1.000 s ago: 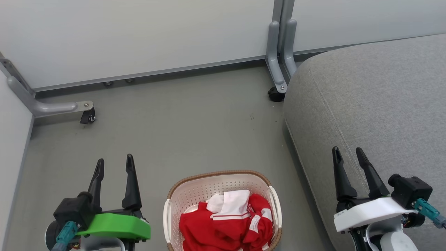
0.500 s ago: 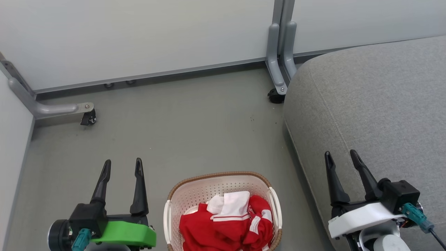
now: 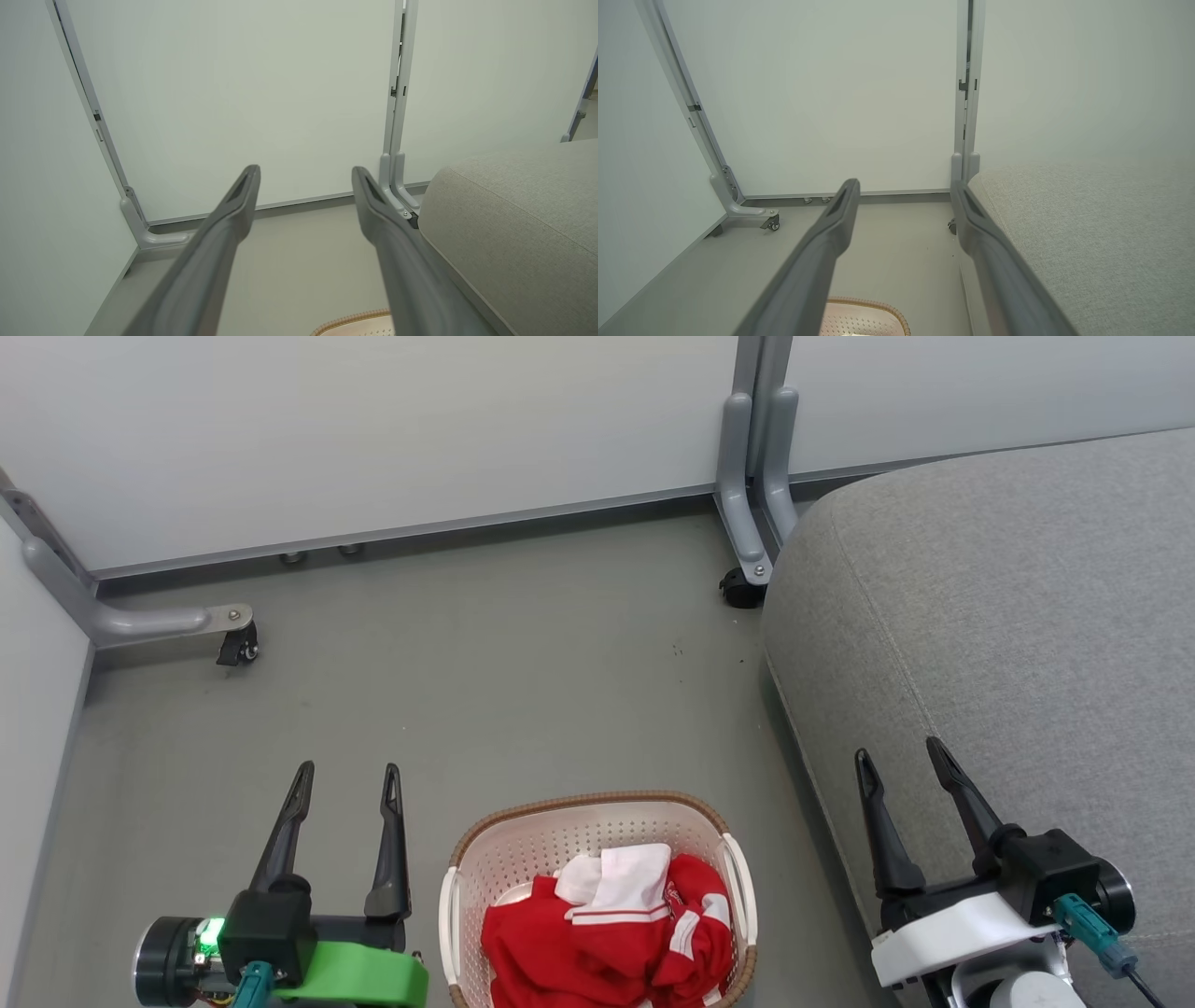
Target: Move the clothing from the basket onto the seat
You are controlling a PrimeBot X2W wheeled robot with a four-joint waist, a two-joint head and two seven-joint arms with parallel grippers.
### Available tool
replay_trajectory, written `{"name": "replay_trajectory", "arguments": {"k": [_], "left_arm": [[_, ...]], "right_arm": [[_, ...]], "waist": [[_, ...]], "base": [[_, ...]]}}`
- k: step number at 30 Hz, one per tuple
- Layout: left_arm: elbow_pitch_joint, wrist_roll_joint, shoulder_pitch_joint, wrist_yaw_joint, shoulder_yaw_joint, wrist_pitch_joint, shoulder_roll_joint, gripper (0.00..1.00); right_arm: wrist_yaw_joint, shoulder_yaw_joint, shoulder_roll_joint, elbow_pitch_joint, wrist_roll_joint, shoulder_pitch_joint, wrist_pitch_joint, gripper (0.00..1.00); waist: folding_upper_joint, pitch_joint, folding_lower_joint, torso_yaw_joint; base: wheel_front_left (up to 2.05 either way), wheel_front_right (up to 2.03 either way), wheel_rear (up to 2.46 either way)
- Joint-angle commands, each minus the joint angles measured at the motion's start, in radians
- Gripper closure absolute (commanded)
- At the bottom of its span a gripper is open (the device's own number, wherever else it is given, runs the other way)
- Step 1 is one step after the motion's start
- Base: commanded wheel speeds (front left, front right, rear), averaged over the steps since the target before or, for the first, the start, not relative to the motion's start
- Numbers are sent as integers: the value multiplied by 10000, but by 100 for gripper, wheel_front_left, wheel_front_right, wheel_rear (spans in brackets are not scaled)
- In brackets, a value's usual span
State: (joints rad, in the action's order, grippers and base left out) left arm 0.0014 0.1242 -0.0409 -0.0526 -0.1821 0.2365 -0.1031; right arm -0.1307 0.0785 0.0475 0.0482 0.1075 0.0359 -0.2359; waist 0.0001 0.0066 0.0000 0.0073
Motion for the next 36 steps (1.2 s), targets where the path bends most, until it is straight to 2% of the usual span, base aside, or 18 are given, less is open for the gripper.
{"name": "replay_trajectory", "arguments": {"k": [1, 13, 36], "left_arm": [[-71, -227, -120, 44, -3, 77, 27, 0], [-90, -1229, -194, -24, -146, 302, 39, 0], [66, -1257, -160, 44, -147, 280, 0, 0]], "right_arm": [[0, 19, 44, -87, -242, 99, -97, 0], [0, 125, 47, -180, -1093, 152, -311, 0], [-1, 159, 46, -234, -1047, 165, -300, 0]], "waist": [[-1, 4, 0, 4], [-1, -14, 0, 9], [-1, -25, 0, -111]], "base": [[0, 0, 0], [0, 0, 0], [0, 0, 0]]}}
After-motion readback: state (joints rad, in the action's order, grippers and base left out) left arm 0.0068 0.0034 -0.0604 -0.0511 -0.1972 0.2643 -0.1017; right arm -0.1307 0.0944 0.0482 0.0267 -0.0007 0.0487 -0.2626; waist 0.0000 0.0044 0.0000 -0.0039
